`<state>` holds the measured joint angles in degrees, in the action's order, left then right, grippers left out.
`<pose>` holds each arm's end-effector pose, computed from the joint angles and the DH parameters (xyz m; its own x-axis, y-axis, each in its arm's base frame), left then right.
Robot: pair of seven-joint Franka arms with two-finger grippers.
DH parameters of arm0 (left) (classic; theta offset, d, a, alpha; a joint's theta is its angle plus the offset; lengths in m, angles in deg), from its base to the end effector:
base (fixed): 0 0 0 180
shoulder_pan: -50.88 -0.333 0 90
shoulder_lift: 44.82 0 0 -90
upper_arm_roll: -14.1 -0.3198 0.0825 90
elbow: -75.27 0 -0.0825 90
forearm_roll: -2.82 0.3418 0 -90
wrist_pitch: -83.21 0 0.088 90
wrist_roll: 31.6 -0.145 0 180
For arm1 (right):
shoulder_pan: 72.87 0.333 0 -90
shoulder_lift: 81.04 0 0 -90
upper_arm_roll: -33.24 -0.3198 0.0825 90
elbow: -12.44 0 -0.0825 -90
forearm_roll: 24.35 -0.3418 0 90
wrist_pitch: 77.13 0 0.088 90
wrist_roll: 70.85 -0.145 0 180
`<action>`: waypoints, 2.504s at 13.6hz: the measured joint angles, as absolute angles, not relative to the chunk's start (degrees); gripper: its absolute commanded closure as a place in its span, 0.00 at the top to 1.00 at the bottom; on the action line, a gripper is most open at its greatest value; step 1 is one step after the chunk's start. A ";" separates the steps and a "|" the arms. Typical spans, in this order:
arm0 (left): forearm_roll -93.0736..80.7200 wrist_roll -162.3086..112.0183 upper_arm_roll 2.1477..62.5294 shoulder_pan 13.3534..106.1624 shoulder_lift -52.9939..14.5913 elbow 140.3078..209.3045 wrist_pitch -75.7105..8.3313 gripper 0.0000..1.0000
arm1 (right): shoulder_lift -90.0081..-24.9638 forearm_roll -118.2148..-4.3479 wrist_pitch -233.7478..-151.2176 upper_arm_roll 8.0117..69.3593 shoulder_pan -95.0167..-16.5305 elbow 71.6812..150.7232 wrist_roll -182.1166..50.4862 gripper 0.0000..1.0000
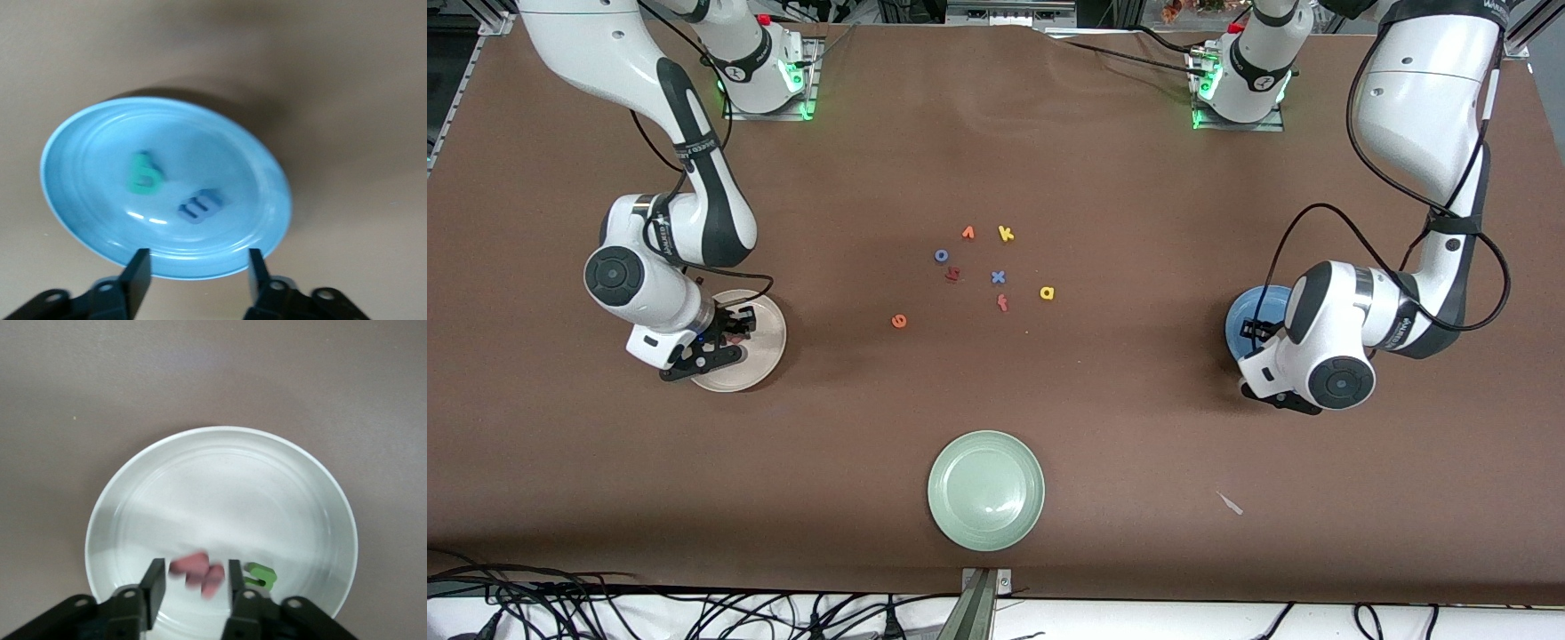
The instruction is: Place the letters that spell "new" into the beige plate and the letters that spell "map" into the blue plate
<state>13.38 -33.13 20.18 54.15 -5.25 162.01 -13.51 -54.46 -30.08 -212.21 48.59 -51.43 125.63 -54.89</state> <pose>0.5948 -0.0659 0.2236 0.8470 -0.2004 -0.4924 -0.2671 -0.9613 -0.0682 0.5741 0.0689 0.2314 0.9423 0.3267 -0.0730 0.3297 -0.9435 0.0340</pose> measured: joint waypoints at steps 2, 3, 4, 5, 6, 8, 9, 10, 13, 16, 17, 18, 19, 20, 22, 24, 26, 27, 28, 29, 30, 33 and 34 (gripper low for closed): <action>10.45 -27.30 22.71 54.26 -5.53 161.68 -14.68 1.00 | -54.84 -32.96 -212.15 48.30 -51.22 125.69 -54.88 0.58; 9.11 -22.81 24.55 54.31 -5.71 161.69 -16.12 1.00 | -54.96 -33.59 -212.14 48.14 -51.03 125.69 -54.98 0.60; 8.50 -17.42 26.79 54.38 -5.81 161.71 -17.60 1.00 | -55.05 -33.88 -212.14 47.80 -50.90 125.69 -55.49 0.60; 8.42 -12.55 29.08 54.51 -5.82 161.85 -19.21 1.00 | -55.13 -34.03 -212.15 47.19 -50.81 125.69 -56.65 0.61; 8.41 -8.11 31.44 54.72 -5.83 162.34 -21.22 1.00 | -55.19 -34.15 -212.21 46.12 -50.72 125.69 -58.85 0.61; 8.40 -0.87 35.25 55.02 -5.83 164.67 -26.31 1.00 | -55.19 -34.21 -212.73 43.00 -50.39 125.52 -65.25 0.62; 8.41 2.02 36.82 55.11 -5.85 166.39 -29.25 1.00 | -55.19 -34.21 -213.00 41.30 -50.07 125.24 -68.88 0.63; 8.41 4.54 38.14 55.18 -5.97 168.29 -32.34 1.00 | -55.19 -34.21 -213.12 40.01 -49.51 124.80 -72.34 0.63; 8.62 11.48 40.95 56.24 -6.89 174.73 -42.52 1.00 | -55.11 -34.21 -214.69 39.08 -45.75 123.92 -81.90 0.64; 13.85 22.05 41.32 60.35 -7.42 178.44 -47.33 1.00 | -53.48 -34.21 -219.55 38.98 -40.95 123.95 -89.09 0.69; 15.10 25.03 41.34 61.89 -7.45 178.85 -47.67 1.00 | -52.78 -34.21 -220.84 38.99 -39.84 123.95 -90.15 0.70; 15.97 27.46 41.32 63.37 -7.44 179.17 -48.15 0.98 | -52.23 -34.21 -221.67 38.99 -39.17 123.95 -90.67 0.71; 16.42 29.19 41.31 64.54 -7.42 179.40 -48.42 0.94 | -51.71 -34.21 -222.44 39.00 -38.79 123.98 -90.95 0.71; 16.43 30.15 41.30 65.34 -7.41 179.56 -48.58 0.89 | -51.20 -34.21 -223.43 39.01 -38.47 124.08 -91.33 0.71; 16.43 31.24 41.25 66.15 -7.26 179.76 -49.67 0.85 | -50.17 -34.21 -225.92 39.03 -37.25 124.88 -92.52 0.72; 16.43 31.53 41.16 66.25 -6.73 179.78 -50.93 0.76 | -49.66 -34.20 -228.49 39.05 -36.08 126.72 -93.26 0.74; 16.43 31.58 40.99 66.24 -6.16 179.72 -51.62 0.70 | -49.53 -34.19 -231.27 39.07 -35.71 128.38 -93.28 0.74; 16.44 31.58 40.92 66.23 -5.83 179.52 -51.84 0.67 | -49.48 -34.16 -232.35 39.07 -35.60 129.05 -93.27 0.74; 16.45 31.58 40.85 66.23 -5.63 179.34 -51.88 0.64 | -49.45 -34.14 -232.95 39.07 -35.49 129.50 -93.25 0.74; 16.47 31.58 40.79 66.23 -5.48 179.17 -51.88 0.62 | -49.44 -34.11 -233.22 39.08 -35.38 129.69 -93.21 0.74; 16.47 31.58 40.73 66.23 -5.36 179.07 -51.88 0.60 | -49.44 -34.07 -233.32 39.09 -35.21 129.71 -93.18 0.75; 16.47 31.59 40.66 66.23 -4.86 178.90 -51.89 0.58 | -49.44 -32.37 -233.53 39.10 -34.34 129.71 -93.11 0.75; 16.48 31.59 40.65 66.24 -4.51 178.87 -51.89 0.58 | -49.44 -31.24 -233.58 39.10 -34.19 129.71 -93.03 0.75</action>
<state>16.48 31.59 40.65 66.24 -4.51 178.87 -51.89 -49.44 -31.24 -233.58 39.10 -34.19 129.71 -93.03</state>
